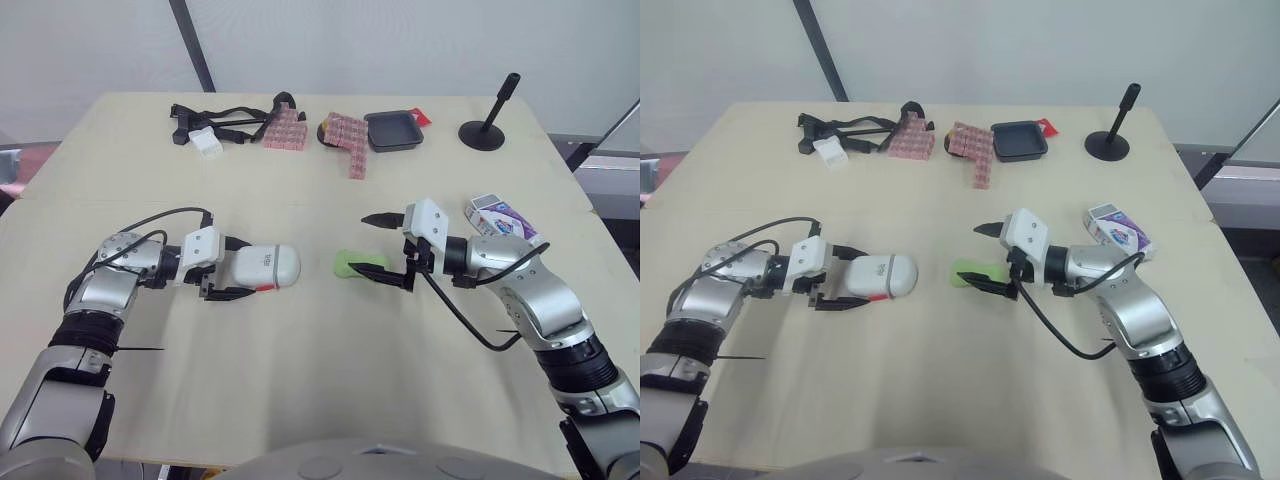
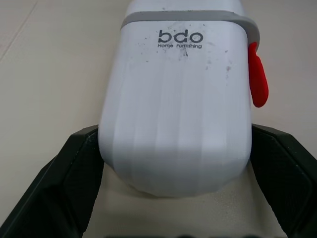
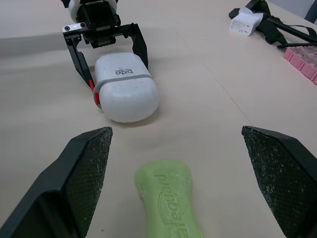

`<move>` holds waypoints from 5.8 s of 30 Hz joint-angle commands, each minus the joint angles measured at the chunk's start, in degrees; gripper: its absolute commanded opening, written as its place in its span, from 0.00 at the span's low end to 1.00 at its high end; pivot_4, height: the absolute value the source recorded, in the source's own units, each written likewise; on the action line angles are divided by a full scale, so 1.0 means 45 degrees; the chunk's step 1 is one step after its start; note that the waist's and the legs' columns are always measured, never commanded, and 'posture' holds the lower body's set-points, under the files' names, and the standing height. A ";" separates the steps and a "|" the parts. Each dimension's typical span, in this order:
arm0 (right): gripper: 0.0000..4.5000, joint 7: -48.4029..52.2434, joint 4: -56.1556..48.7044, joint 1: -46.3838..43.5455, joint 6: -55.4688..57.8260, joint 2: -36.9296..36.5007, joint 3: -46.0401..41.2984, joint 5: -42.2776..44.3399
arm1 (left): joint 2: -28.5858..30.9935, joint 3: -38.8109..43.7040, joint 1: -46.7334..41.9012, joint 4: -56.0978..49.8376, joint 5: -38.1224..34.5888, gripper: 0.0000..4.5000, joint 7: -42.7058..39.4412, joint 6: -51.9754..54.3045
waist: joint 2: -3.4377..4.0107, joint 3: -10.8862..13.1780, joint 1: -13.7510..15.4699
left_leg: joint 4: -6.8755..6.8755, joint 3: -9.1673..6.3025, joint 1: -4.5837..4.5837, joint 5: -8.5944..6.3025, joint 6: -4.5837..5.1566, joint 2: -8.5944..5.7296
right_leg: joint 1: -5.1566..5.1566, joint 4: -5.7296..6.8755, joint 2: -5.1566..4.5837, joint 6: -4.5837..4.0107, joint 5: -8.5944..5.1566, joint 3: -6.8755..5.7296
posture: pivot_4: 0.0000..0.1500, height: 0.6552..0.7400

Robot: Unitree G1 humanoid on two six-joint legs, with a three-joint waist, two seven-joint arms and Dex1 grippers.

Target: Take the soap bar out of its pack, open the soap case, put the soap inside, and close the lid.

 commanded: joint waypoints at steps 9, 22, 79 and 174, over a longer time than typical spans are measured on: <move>1.00 -0.0256 -0.0283 0.0096 0.0275 -0.0001 0.0082 -0.0001 | -0.0038 0.0133 0.0040 -0.0312 -0.0092 0.76 -0.0155 -0.0111 | 0.0000 0.0000 -0.0004 | 0.0000 0.0000 0.0002 0.0000 -0.0001 0.0001 | 0.0000 0.0001 0.0000 0.0000 0.0000 0.0000 | 1.00 1.00; 1.00 -0.3812 -0.0576 -0.0984 1.1860 0.1380 -0.4496 0.8764 | 0.0524 0.1449 0.2352 -0.4350 -0.1648 0.76 0.0833 0.1305 | 0.0004 0.0001 0.0318 | -0.0020 0.0000 0.0012 -0.0010 -0.0023 0.0015 | 0.0007 -0.0032 0.0021 -0.0001 0.0000 -0.0007 | 1.00 1.00; 0.48 -0.8542 0.3943 -0.3365 1.5293 0.3981 -0.4590 1.2770 | -0.0726 0.0602 0.3225 -0.7270 -0.1302 0.76 0.2858 0.1590 | 0.0010 0.0005 0.0275 | -0.0040 -0.0002 0.0012 0.0009 -0.0049 0.0000 | -0.0013 -0.0053 0.0007 -0.0002 0.0000 -0.0024 | 1.00 1.00; 0.98 -0.1119 -0.1903 0.0526 0.0778 -0.3298 -0.2468 0.6480 | 0.0226 0.0714 0.2648 -0.4900 -0.1702 0.76 0.1221 0.1424 | -0.0062 -0.0010 0.0273 | 0.0101 0.0001 -0.0155 -0.0019 -0.0002 0.0036 | -0.0068 -0.0010 -0.0011 0.0018 -0.0011 -0.0078 | 1.00 1.00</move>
